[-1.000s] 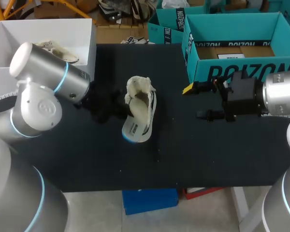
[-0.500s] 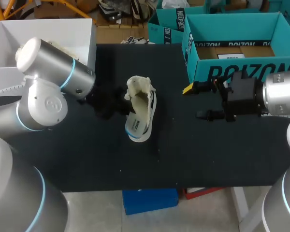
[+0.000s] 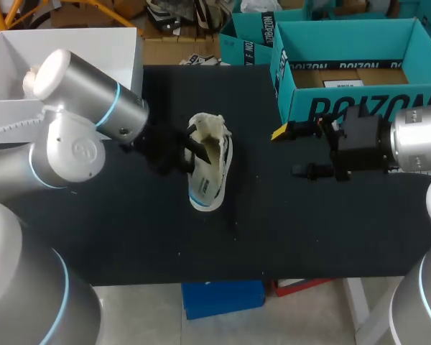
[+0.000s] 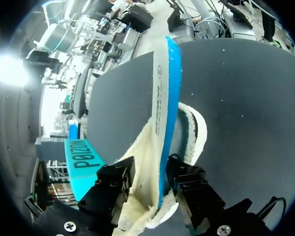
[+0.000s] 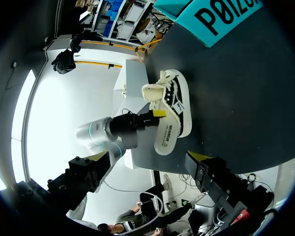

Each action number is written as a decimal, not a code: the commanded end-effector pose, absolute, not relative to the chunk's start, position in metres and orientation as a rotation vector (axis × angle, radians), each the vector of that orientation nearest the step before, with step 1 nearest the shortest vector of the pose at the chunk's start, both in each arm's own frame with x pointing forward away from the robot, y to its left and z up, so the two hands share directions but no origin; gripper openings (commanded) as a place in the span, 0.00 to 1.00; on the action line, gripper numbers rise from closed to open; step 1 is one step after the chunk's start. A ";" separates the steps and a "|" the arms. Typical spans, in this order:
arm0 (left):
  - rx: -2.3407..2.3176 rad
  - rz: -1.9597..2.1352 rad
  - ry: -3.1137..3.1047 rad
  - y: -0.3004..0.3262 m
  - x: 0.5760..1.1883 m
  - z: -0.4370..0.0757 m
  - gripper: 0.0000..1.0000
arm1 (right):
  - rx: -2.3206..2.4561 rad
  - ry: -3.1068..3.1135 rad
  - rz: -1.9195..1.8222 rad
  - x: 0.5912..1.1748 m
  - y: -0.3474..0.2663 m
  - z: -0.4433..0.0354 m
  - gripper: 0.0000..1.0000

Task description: Take the shoe out of the shoebox, open the shoe tongue, remove and reinsert the insole, then place the shoe into the shoebox

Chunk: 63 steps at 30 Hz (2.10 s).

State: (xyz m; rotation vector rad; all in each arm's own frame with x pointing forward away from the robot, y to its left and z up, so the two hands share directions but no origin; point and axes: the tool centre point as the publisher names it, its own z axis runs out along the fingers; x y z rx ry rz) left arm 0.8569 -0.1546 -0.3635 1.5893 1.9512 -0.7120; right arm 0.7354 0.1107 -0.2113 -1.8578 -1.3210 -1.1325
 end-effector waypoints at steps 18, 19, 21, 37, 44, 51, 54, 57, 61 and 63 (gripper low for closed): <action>1.629 -0.808 1.914 -0.155 0.829 -0.358 0.00 | -1.858 -1.321 -1.132 0.736 0.112 -0.212 1.00; 1.635 -0.800 1.912 -0.155 0.829 -0.357 0.00 | -1.858 -1.321 -1.132 0.736 0.112 -0.212 1.00; 1.643 -0.784 1.916 -0.155 0.831 -0.356 0.00 | -1.858 -1.321 -1.132 0.736 0.112 -0.212 1.00; 1.627 -0.682 1.984 -0.151 0.850 -0.367 0.00 | -1.858 -1.321 -1.132 0.736 0.112 -0.212 1.00; 1.603 -0.650 2.021 -0.153 0.862 -0.372 0.00 | -1.858 -1.321 -1.132 0.736 0.112 -0.212 1.00; 1.588 -0.593 2.043 -0.155 0.871 -0.373 0.00 | -1.858 -1.321 -1.132 0.736 0.112 -0.212 1.00; 1.578 -0.583 2.052 -0.155 0.873 -0.373 0.00 | -1.858 -1.321 -1.132 0.736 0.112 -0.212 1.00; 1.576 -0.587 2.051 -0.156 0.874 -0.371 0.00 | -1.858 -1.321 -1.132 0.736 0.112 -0.212 1.00; 1.591 -0.611 2.028 -0.157 0.868 -0.366 0.40 | -1.858 -1.321 -1.132 0.736 0.112 -0.212 1.00; 1.595 -0.652 2.014 -0.156 0.863 -0.363 0.47 | -1.858 -1.321 -1.132 0.736 0.112 -0.212 1.00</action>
